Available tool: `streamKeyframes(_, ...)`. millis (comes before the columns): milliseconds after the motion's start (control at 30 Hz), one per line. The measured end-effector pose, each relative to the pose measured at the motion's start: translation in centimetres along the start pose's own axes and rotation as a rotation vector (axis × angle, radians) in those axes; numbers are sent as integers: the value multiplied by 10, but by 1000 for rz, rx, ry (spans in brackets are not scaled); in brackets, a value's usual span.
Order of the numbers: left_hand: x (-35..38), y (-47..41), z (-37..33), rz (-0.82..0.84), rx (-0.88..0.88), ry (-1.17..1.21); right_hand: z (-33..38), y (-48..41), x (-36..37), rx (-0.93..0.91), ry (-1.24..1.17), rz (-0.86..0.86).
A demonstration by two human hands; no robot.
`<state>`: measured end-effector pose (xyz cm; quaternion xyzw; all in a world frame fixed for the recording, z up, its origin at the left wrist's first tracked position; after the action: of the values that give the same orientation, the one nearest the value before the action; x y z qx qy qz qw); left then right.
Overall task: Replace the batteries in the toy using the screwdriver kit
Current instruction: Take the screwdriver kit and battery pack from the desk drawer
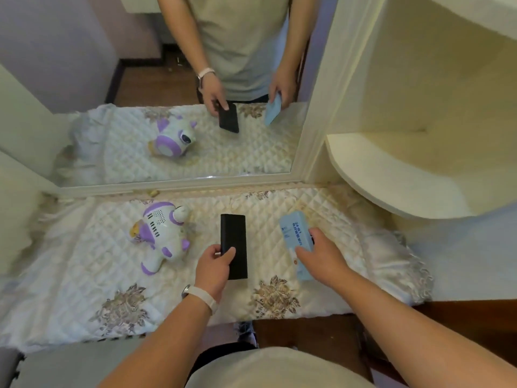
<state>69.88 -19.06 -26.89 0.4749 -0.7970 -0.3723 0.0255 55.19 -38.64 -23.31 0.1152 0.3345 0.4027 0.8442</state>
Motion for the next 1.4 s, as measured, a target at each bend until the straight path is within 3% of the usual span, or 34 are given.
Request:
streamKeyframes(233, -2, -54, 3, 60, -62, -146, 16, -48, 44, 58, 0, 82)
streamKeyframes(333, 0, -63, 10, 121, -22, -320, 16, -56, 58, 85, 65, 136)
streamKeyframes(500, -4, -70, 14, 150, 82, -482, 8, -62, 61, 142, 111, 107)
streamKeyframes(733, -5, -57, 20, 164, 391, -766, -1, -67, 55, 93, 461, 88)
streamKeyframes(867, -6, -54, 29, 62, 577, -1032, -4, -67, 55, -70, 592, 28)
streamKeyframes(1033, -8, -57, 32, 133, 606, -1246, -8, -64, 56, -286, 759, 88)
streamKeyframes(1133, -9, -49, 25, 87, 629, -1282, -8, -61, 52, -299, 781, 125)
streamKeyframes(1233, -6, -36, 13, 61, 537, -1274, -3, -59, 45, -325, 782, 156)
streamKeyframes(1400, -8, -3, 1, -80, 568, -1184, 13, -56, 40, -485, 802, 249)
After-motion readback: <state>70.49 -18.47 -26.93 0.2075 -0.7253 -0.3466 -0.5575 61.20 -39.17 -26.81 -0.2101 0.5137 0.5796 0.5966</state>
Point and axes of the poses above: each hand's wrist, its own y-axis away from the middle knuckle, its own x-axis out of the palm, z = x × y, the point moved 3 cm from there along -y, towards the middle knuckle, and after that the axes turned 13 degrees about -y, right-handed, at the moved point
